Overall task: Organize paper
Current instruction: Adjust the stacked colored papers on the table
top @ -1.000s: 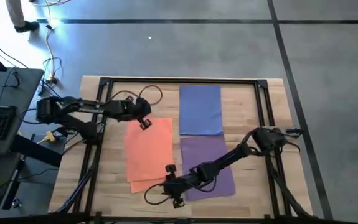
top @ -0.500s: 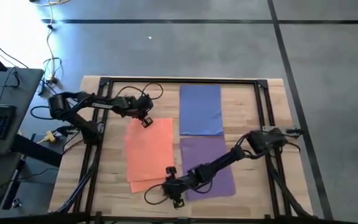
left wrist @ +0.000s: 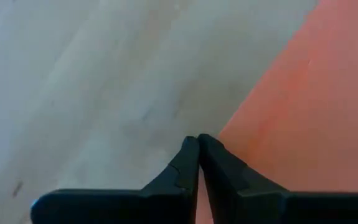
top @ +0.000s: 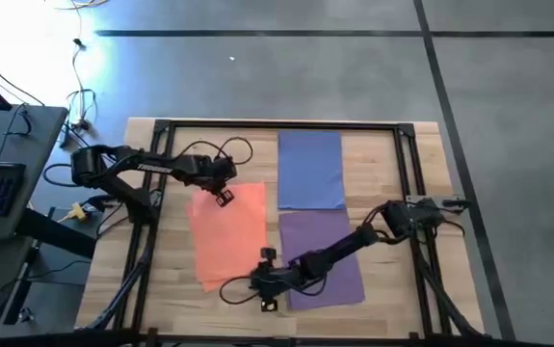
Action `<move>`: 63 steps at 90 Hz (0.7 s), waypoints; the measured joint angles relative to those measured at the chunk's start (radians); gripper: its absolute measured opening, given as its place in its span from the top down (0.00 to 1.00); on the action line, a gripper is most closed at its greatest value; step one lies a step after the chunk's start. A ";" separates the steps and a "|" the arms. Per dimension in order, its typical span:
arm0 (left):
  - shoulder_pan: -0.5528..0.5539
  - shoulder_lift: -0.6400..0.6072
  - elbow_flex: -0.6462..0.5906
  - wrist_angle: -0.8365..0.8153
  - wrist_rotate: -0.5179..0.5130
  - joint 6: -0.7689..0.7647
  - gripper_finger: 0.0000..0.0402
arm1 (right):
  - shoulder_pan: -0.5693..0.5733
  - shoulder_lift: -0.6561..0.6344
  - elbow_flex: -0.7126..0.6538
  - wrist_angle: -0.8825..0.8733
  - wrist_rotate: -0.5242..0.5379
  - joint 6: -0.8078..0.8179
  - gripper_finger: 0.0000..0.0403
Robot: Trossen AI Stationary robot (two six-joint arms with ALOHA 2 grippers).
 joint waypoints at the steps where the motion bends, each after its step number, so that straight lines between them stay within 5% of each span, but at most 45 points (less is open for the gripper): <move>1: -0.002 -0.003 0.000 -0.003 0.000 0.000 1.00 | 0.000 0.000 0.000 0.000 0.003 0.000 0.66; 31: -0.018 -0.094 0.036 -0.152 -0.034 -0.029 1.00 | 0.005 -0.008 0.000 0.006 0.027 -0.004 0.66; 63: -0.106 -0.165 0.054 -0.287 -0.177 -0.081 1.00 | 0.006 -0.119 0.000 -0.083 0.040 -0.015 0.66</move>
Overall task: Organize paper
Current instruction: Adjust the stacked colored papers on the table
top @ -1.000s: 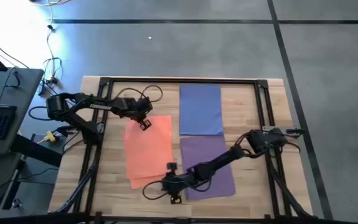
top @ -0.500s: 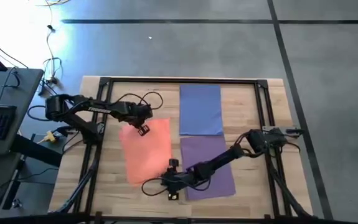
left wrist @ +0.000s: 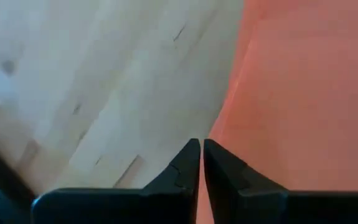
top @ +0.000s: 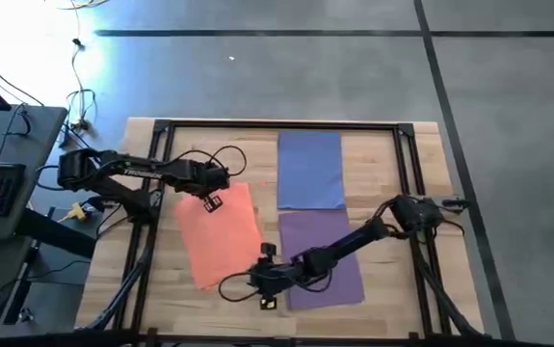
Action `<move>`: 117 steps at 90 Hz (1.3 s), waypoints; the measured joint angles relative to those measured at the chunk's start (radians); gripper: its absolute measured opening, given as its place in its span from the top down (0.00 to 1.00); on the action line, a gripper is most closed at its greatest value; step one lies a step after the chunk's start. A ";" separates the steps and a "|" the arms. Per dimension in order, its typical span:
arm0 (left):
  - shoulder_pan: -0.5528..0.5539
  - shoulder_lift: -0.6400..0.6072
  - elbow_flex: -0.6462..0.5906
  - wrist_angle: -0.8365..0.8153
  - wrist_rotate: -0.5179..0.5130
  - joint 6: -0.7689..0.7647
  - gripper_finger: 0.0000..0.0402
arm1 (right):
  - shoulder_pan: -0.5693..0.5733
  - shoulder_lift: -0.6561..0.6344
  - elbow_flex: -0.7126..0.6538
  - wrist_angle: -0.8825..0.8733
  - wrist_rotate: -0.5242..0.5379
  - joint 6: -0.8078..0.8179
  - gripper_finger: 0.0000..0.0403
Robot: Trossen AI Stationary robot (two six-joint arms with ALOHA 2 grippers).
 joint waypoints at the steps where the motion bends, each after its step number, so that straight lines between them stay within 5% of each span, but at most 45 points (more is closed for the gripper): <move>1: -0.004 -0.004 0.004 -0.008 -0.004 -0.005 1.00 | -0.001 -0.003 0.000 -0.010 0.007 0.002 0.66; 20: -0.160 -0.105 0.053 -0.204 0.013 -0.166 1.00 | -0.099 -0.049 0.001 -0.225 0.164 0.093 0.66; 53: -0.719 -0.078 -0.001 -0.235 0.276 -0.810 1.00 | -0.345 -0.041 0.000 -0.252 0.094 0.067 0.66; 75: -0.941 0.026 -0.010 -0.254 0.440 -1.178 1.00 | -0.428 0.023 -0.001 -0.243 0.076 0.094 0.66; 88: -0.974 0.113 -0.047 -0.237 0.477 -1.217 1.00 | -0.459 0.047 0.000 -0.219 0.063 0.105 0.66; 117: -0.943 0.212 -0.056 -0.246 0.384 -1.000 1.00 | -0.467 0.076 0.000 -0.068 -0.034 -0.048 0.66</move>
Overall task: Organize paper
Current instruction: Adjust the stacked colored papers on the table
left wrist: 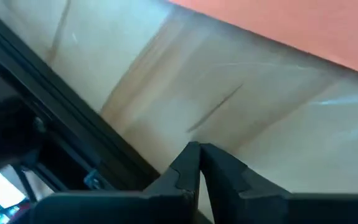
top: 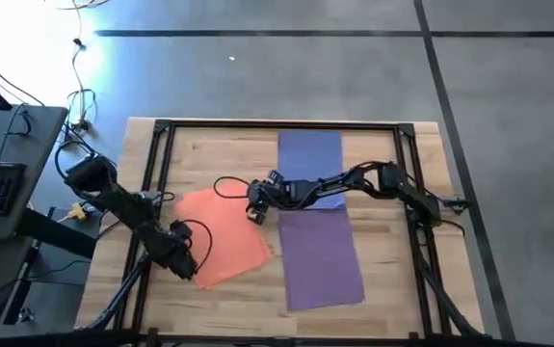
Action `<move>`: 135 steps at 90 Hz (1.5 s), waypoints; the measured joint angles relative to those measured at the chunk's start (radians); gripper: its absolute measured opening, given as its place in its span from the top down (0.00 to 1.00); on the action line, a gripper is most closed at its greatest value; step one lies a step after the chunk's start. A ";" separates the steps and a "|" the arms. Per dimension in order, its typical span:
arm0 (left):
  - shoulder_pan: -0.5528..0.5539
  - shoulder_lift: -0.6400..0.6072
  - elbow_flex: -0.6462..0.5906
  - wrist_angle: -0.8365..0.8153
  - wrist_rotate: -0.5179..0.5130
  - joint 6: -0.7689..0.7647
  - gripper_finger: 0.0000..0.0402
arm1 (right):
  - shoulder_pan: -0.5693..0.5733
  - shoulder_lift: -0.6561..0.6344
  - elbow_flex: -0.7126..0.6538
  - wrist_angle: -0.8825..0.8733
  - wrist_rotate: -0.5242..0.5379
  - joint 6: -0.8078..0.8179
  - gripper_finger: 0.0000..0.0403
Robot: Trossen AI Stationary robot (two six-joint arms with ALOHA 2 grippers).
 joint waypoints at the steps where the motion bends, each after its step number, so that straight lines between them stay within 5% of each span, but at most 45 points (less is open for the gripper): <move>1: 0.001 0.000 0.000 -0.002 -0.006 0.007 1.00 | 0.000 0.000 0.000 0.004 -0.004 -0.002 0.66; 21: 0.011 0.004 -0.010 -0.019 -0.147 0.085 1.00 | 0.006 0.004 0.000 0.063 -0.113 -0.032 0.66; 50: 0.014 0.007 0.003 -0.036 -0.341 0.069 1.00 | 0.026 -0.037 -0.001 -0.024 0.115 0.019 0.66; 67: 0.032 0.006 0.004 0.034 -0.345 0.146 1.00 | -0.007 -0.038 -0.001 -0.137 0.054 0.121 0.66; 135: 0.036 0.003 0.008 -0.038 -0.326 0.111 1.00 | -0.016 -0.064 0.000 -0.286 0.113 0.184 0.66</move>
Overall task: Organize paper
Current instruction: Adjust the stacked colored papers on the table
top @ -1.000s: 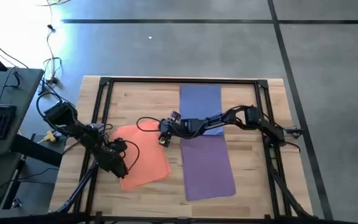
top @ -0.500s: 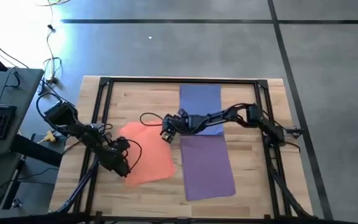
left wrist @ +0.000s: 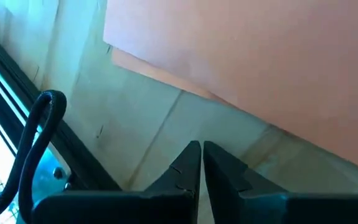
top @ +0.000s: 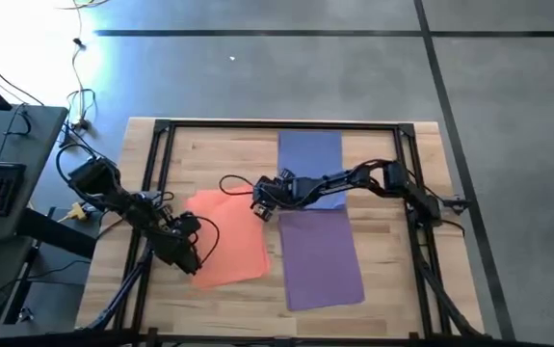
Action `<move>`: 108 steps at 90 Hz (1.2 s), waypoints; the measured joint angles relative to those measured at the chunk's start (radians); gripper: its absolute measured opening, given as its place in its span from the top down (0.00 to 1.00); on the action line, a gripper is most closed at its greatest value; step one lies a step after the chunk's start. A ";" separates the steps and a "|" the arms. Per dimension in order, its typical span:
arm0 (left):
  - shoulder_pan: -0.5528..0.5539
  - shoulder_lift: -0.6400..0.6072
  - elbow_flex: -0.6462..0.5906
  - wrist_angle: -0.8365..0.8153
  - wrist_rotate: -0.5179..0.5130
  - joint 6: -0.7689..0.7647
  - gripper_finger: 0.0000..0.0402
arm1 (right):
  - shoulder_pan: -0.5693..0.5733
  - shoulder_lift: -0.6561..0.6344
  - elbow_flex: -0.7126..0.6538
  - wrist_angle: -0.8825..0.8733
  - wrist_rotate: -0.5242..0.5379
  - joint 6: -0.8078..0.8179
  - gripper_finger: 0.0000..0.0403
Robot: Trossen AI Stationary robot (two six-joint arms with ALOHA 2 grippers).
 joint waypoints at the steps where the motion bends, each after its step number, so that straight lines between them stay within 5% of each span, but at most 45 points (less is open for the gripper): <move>1: 0.000 0.000 0.000 0.001 -0.001 0.000 1.00 | -0.002 -0.001 0.000 -0.007 0.000 0.004 0.66; 12: 0.000 0.000 0.000 0.031 -0.020 0.017 1.00 | -0.015 -0.002 0.000 -0.025 -0.018 0.018 0.66; 31: 0.008 -0.001 -0.001 0.093 -0.103 0.087 1.00 | -0.010 0.054 0.001 0.198 -0.104 -0.025 0.66; 61: 0.016 0.000 -0.009 0.051 -0.139 0.064 1.00 | 0.011 0.049 -0.001 0.232 0.011 -0.089 0.66; 94: 0.002 -0.001 0.132 -0.148 -0.018 -0.010 1.00 | 0.081 -0.066 -0.002 0.106 0.066 -0.179 0.66; 108: -0.081 -0.002 0.198 -0.073 0.161 -0.053 1.00 | 0.148 -0.085 0.000 0.061 -0.109 -0.185 0.66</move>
